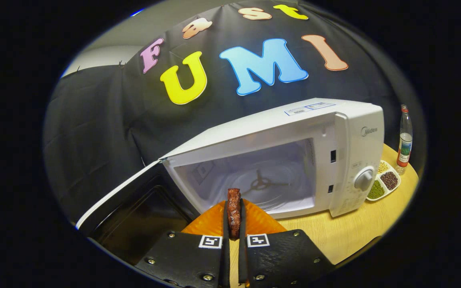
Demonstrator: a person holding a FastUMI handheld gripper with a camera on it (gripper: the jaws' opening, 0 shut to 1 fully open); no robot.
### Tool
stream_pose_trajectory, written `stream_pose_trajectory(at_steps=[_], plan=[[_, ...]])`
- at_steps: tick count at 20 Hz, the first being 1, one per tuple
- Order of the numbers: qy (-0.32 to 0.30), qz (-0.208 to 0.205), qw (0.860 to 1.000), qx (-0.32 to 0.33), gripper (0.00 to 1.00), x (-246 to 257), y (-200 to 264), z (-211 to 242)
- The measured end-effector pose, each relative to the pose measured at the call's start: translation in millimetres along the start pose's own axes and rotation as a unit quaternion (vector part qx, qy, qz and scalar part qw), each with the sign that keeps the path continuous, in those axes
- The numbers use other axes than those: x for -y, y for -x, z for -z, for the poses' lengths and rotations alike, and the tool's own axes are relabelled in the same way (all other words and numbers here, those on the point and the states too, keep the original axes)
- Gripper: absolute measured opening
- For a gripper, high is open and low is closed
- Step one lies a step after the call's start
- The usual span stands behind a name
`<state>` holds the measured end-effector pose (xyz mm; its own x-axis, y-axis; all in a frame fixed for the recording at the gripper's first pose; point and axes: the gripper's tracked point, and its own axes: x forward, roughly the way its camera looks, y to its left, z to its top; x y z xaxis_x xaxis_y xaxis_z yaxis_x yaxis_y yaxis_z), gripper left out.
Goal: Open the microwave, put the food inside, and close the microwave door.
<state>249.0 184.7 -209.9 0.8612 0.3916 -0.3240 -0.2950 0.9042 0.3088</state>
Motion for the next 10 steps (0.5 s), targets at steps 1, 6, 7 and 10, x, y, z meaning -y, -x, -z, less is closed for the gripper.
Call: stream_pose_trajectory(at_steps=[1, 6, 7, 10], plan=[[-0.003, 0.001, 1.000, 0.002, 0.08, 0.7, -10.0, -0.4], [-0.027, 0.002, 0.999, 0.017, 0.08, 10.2, -53.4, -8.5], [-0.032, 0.003, 0.999, 0.017, 0.08, 11.9, -61.5, -6.9], [-0.041, 0.016, 0.999, 0.002, 0.08, 25.5, -79.8, 5.2]])
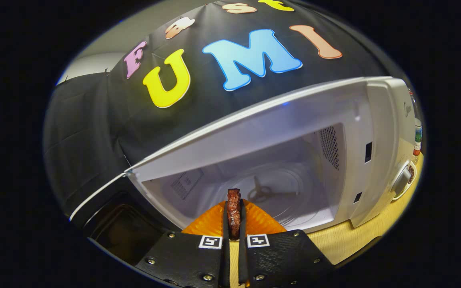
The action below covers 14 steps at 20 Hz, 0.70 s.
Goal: Open the microwave, put the food inside, and close the microwave door.
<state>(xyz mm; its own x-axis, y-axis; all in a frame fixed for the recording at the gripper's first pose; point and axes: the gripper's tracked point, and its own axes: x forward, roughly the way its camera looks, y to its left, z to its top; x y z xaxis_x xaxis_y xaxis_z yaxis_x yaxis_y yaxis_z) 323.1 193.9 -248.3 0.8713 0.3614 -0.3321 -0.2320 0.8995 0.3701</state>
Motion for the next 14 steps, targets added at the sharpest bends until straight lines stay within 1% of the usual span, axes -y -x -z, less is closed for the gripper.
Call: stream_pose_trajectory(at_steps=[1, 2, 3, 4, 6, 7, 8, 10, 11, 12, 13, 14], plan=[[0.001, 0.006, 1.000, -0.008, 0.11, 4.7, -4.8, 6.3], [0.001, 0.005, 1.000, -0.005, 0.11, 5.8, -5.2, 3.7], [0.006, 0.008, 1.000, -0.005, 0.13, 8.5, -9.2, 6.0], [0.013, 0.009, 1.000, -0.003, 0.13, 8.9, -10.0, 4.2], [0.039, 0.028, 0.999, 0.000, 0.14, 18.8, -15.9, 3.0], [0.043, 0.030, 0.999, 0.001, 0.21, 21.2, -19.4, 2.1], [0.045, 0.032, 0.998, -0.001, 0.23, 22.9, -23.8, 2.1], [0.069, 0.068, 0.995, -0.003, 0.27, 35.8, -30.5, -2.0], [0.093, 0.093, 0.991, -0.006, 0.39, 45.4, -31.8, -4.3], [0.104, 0.091, 0.990, -0.002, 0.52, 45.1, -31.9, -7.6], [0.111, 0.087, 0.990, 0.002, 0.68, 42.8, -31.1, -9.3], [0.120, 0.085, 0.989, 0.006, 0.79, 41.4, -28.9, -11.0]])
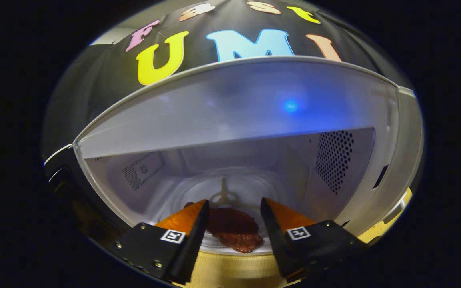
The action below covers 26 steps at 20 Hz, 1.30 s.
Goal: Open the microwave, put the food inside, and close the microwave door.
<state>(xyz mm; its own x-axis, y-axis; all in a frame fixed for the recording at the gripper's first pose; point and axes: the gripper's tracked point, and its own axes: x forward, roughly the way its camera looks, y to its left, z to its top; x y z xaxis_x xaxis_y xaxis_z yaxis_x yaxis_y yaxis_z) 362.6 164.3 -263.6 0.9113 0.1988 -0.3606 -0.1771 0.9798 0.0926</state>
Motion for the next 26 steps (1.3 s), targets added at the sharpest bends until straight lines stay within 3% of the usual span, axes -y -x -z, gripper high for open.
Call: stream_pose_trajectory(at_steps=[1, 6, 16, 26], plan=[[0.010, -0.001, 1.000, 0.002, 0.91, -0.7, 5.0, -1.5], [0.026, -0.030, 0.999, 0.013, 0.97, -25.8, 46.1, -18.4], [0.068, -0.145, 0.985, 0.058, 0.97, -129.2, 215.6, -52.8], [0.061, -0.253, 0.963, 0.075, 0.97, -250.1, 335.4, -52.3]])
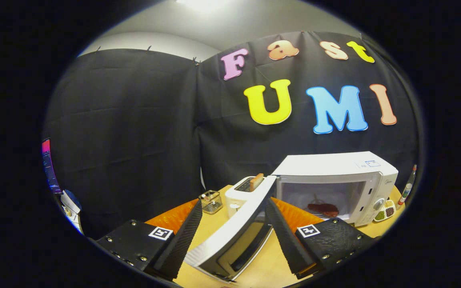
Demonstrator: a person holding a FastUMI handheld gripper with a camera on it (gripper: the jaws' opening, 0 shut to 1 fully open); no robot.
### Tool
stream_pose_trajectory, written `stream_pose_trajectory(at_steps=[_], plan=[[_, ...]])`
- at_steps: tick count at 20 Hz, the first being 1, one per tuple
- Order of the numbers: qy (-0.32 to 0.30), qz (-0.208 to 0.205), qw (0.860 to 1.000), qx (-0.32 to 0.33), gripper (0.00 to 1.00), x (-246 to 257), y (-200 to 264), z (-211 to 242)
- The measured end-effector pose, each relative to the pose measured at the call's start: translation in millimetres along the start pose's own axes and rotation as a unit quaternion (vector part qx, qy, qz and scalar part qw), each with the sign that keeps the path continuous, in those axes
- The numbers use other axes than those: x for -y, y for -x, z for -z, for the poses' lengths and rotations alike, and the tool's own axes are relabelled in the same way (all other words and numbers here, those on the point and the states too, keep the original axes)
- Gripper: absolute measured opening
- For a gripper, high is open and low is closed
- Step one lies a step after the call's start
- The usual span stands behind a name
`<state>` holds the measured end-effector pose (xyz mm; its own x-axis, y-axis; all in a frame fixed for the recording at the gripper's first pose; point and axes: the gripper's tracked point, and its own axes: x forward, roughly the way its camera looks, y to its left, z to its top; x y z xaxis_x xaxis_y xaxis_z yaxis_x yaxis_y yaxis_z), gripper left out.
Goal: Open the microwave, put the food inside, and close the microwave door.
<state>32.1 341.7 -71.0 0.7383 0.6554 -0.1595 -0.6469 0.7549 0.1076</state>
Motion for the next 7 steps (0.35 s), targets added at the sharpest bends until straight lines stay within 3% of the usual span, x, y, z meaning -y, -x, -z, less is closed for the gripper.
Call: stream_pose_trajectory(at_steps=[7], plan=[[0.007, -0.082, 0.996, -0.025, 0.97, -105.4, 8.9, 31.5]])
